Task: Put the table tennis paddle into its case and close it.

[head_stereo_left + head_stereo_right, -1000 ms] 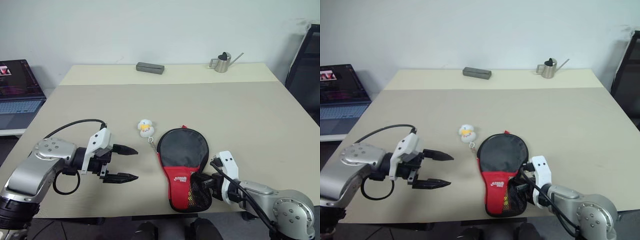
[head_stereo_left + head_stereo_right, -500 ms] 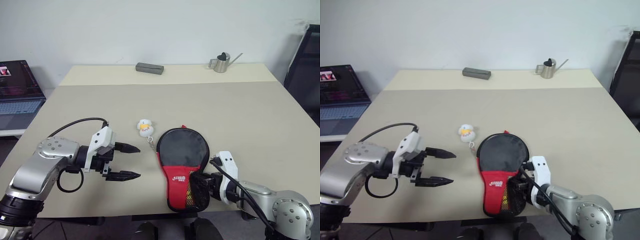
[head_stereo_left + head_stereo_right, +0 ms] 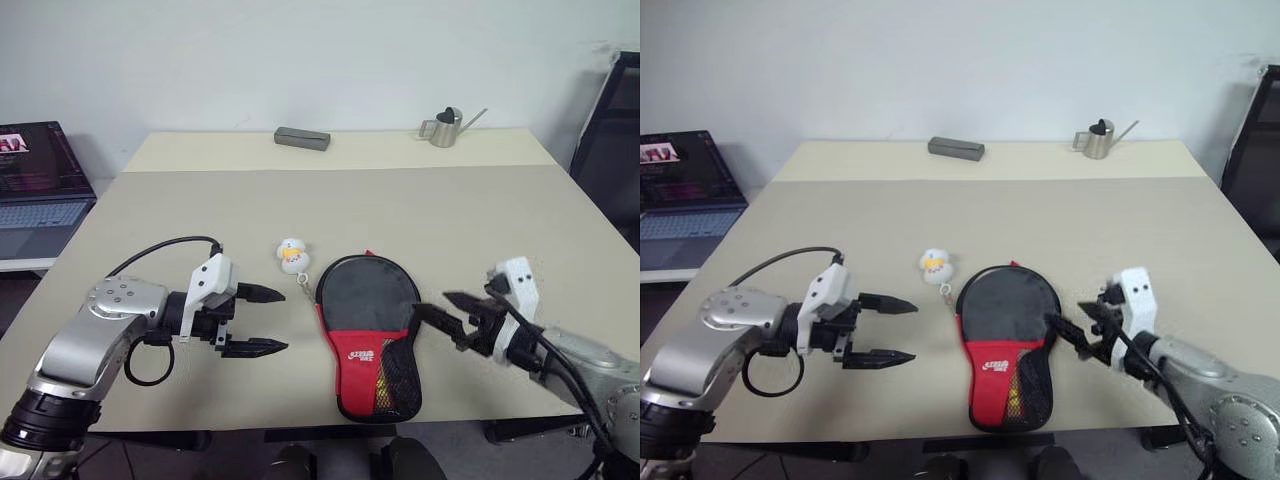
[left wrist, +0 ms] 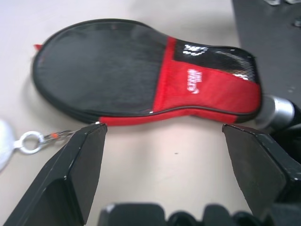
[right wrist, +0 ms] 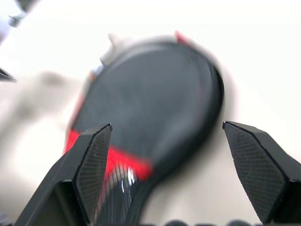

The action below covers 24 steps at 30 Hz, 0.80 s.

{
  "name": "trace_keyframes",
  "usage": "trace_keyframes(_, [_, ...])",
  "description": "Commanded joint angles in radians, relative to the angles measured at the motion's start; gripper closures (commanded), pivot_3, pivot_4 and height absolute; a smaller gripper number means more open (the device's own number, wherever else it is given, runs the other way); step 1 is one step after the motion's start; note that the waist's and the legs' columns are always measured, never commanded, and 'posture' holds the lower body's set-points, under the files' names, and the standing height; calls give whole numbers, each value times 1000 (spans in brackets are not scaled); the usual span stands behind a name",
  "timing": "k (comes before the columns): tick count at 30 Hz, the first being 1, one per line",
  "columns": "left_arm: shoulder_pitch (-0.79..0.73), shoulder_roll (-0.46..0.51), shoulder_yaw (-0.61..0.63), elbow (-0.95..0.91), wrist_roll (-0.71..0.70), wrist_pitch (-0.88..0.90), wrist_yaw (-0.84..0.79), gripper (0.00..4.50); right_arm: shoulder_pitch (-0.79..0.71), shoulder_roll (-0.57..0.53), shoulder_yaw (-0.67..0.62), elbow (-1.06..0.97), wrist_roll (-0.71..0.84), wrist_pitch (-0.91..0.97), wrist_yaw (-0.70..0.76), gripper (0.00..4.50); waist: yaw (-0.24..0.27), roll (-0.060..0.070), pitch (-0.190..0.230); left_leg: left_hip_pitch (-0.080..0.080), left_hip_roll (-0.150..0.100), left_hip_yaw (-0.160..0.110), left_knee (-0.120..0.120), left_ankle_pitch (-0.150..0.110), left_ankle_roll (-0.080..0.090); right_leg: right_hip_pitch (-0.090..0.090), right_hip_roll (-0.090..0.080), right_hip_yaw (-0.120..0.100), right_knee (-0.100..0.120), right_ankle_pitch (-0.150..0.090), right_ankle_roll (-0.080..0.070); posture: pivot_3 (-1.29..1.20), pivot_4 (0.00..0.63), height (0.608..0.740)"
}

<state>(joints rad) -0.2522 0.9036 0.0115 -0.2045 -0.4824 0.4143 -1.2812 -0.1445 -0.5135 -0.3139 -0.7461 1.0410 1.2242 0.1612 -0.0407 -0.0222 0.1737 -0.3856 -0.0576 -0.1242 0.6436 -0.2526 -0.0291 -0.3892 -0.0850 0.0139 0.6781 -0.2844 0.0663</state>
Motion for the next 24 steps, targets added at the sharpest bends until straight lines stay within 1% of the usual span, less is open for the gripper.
trace_keyframes(1, [17,1,54,-19,-6,-8,34,204,-27,-78,107,23,-97,-163,200,7,0,0,0,1,0,0,0,0,0,0,0,0,0,0,0,0,150,740])
trace_keyframes(5, [58,4,84,-45,-12,7,77,204,-91,-149,207,105,-146,-240,376,7,0,-1,1,1,0,1,0,0,0,1,-1,1,0,0,0,0,150,740])
trace_keyframes(7, [80,4,94,-39,7,0,107,204,-127,-190,268,157,-184,-271,468,7,3,-1,1,1,0,0,0,0,0,1,-1,1,0,0,0,0,150,740])
trace_keyframes(10, [102,-12,128,-27,4,14,165,204,-196,-187,349,243,-268,-355,547,7,6,-2,2,1,0,0,0,0,0,1,-1,0,-1,0,0,0,150,740])
trace_keyframes(14, [127,-31,166,-21,10,12,232,204,-264,-153,437,306,-329,-412,622,7,8,-2,2,1,0,0,0,0,0,1,-1,1,-1,0,0,0,150,740])
trace_keyframes(19, [123,-58,183,4,40,-4,309,204,-345,-71,538,390,-418,-457,646,7,9,-2,2,1,0,-1,0,0,0,1,-1,1,-2,0,0,0,150,740])
trace_keyframes(24, [41,-116,154,81,111,-27,417,204,-432,64,634,540,-562,-560,622,7,9,-2,2,1,0,-1,0,0,-1,0,-1,0,-1,0,0,0,150,740])
